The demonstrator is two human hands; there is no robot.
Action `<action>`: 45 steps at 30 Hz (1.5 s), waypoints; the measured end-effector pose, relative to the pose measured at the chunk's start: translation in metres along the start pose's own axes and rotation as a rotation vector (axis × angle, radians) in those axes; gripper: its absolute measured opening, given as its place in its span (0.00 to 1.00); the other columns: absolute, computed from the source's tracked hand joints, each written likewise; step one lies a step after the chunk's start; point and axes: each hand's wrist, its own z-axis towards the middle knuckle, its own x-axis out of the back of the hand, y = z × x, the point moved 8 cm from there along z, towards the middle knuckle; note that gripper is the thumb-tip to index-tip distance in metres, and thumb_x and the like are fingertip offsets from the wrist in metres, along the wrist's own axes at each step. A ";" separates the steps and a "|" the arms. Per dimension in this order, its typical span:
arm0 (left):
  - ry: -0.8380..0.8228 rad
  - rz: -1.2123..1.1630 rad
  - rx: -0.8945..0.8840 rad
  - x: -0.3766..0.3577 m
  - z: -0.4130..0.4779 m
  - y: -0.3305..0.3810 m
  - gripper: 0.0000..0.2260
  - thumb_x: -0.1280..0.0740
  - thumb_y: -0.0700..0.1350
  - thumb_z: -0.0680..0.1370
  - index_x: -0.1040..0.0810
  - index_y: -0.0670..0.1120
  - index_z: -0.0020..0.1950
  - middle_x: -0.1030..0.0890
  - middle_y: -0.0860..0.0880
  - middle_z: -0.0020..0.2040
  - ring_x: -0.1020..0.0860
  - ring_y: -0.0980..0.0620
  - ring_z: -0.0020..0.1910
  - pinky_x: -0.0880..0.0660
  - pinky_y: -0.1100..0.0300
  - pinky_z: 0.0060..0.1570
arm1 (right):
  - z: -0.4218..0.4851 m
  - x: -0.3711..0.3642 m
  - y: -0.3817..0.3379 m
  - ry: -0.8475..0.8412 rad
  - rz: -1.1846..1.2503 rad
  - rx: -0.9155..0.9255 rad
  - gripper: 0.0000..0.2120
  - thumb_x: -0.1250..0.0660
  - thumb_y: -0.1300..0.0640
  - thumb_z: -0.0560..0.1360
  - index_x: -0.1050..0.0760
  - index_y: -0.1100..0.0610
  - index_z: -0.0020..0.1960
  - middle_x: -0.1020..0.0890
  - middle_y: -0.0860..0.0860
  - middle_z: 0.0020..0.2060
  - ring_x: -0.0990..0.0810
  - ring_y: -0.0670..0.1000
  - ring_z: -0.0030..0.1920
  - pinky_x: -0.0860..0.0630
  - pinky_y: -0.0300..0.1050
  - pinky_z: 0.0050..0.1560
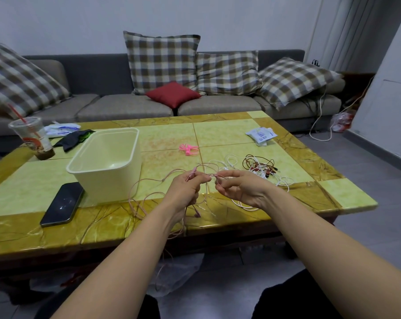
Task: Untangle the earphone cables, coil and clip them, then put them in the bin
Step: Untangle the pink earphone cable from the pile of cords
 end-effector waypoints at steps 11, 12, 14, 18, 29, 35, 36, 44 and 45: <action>0.048 0.128 0.024 0.013 -0.009 0.007 0.10 0.38 0.41 0.76 0.18 0.48 0.40 0.21 0.52 0.53 0.29 0.54 0.50 0.36 0.57 0.45 | -0.004 0.019 -0.022 0.056 -0.483 0.105 0.17 0.52 0.70 0.75 0.25 0.61 0.48 0.35 0.48 0.21 0.41 0.47 0.24 0.39 0.42 0.33; 0.063 0.117 0.027 0.017 -0.009 0.007 0.10 0.38 0.41 0.74 0.17 0.49 0.39 0.22 0.51 0.55 0.29 0.52 0.54 0.36 0.55 0.50 | -0.005 0.022 -0.025 0.078 -0.503 0.121 0.17 0.52 0.70 0.75 0.25 0.61 0.47 0.38 0.48 0.21 0.42 0.48 0.25 0.40 0.43 0.32; 0.072 0.104 0.018 0.022 -0.008 0.008 0.10 0.38 0.42 0.72 0.16 0.49 0.39 0.21 0.49 0.57 0.30 0.51 0.56 0.37 0.53 0.54 | -0.009 0.026 -0.026 0.053 -0.616 0.100 0.17 0.52 0.69 0.75 0.24 0.61 0.46 0.39 0.49 0.21 0.41 0.49 0.27 0.38 0.44 0.33; 0.079 0.233 -0.066 0.028 -0.007 0.011 0.12 0.39 0.36 0.76 0.16 0.45 0.42 0.19 0.46 0.51 0.26 0.55 0.43 0.31 0.64 0.43 | -0.021 0.026 -0.010 -0.106 -0.990 -0.075 0.15 0.48 0.65 0.79 0.22 0.61 0.50 0.31 0.49 0.22 0.30 0.48 0.27 0.30 0.40 0.34; -0.018 0.797 -0.089 0.021 -0.002 -0.005 0.05 0.29 0.45 0.76 0.14 0.45 0.45 0.15 0.49 0.43 0.19 0.50 0.45 0.22 0.53 0.49 | -0.015 0.042 -0.016 0.072 -1.228 -0.036 0.08 0.39 0.59 0.79 0.22 0.59 0.51 0.24 0.51 0.36 0.26 0.49 0.36 0.31 0.41 0.38; -0.070 0.436 -0.186 0.005 -0.011 0.010 0.03 0.30 0.42 0.77 0.19 0.44 0.47 0.19 0.39 0.41 0.23 0.50 0.40 0.28 0.58 0.44 | -0.018 -0.026 -0.001 -0.318 -0.816 0.191 0.20 0.32 0.55 0.77 0.28 0.53 0.68 0.20 0.50 0.60 0.23 0.49 0.62 0.30 0.45 0.65; -0.055 0.412 -0.199 0.005 -0.011 0.012 0.02 0.30 0.42 0.77 0.20 0.44 0.47 0.20 0.40 0.40 0.23 0.51 0.39 0.28 0.59 0.43 | -0.017 -0.031 0.004 -0.367 -0.785 0.181 0.20 0.31 0.55 0.77 0.29 0.55 0.67 0.17 0.52 0.54 0.19 0.50 0.56 0.27 0.46 0.62; 0.348 0.280 -0.302 0.053 -0.007 0.028 0.05 0.35 0.41 0.80 0.20 0.49 0.48 0.19 0.50 0.46 0.21 0.52 0.48 0.26 0.59 0.48 | -0.016 -0.010 0.027 -0.445 -0.998 -0.112 0.09 0.39 0.60 0.82 0.22 0.59 0.47 0.17 0.52 0.37 0.20 0.47 0.38 0.23 0.45 0.46; 0.416 0.289 -0.293 0.062 -0.006 0.026 0.06 0.36 0.42 0.80 0.20 0.50 0.49 0.19 0.51 0.46 0.21 0.52 0.49 0.26 0.58 0.48 | -0.017 -0.009 0.025 -0.437 -0.984 -0.119 0.10 0.40 0.59 0.82 0.22 0.59 0.47 0.17 0.53 0.38 0.19 0.48 0.39 0.22 0.43 0.46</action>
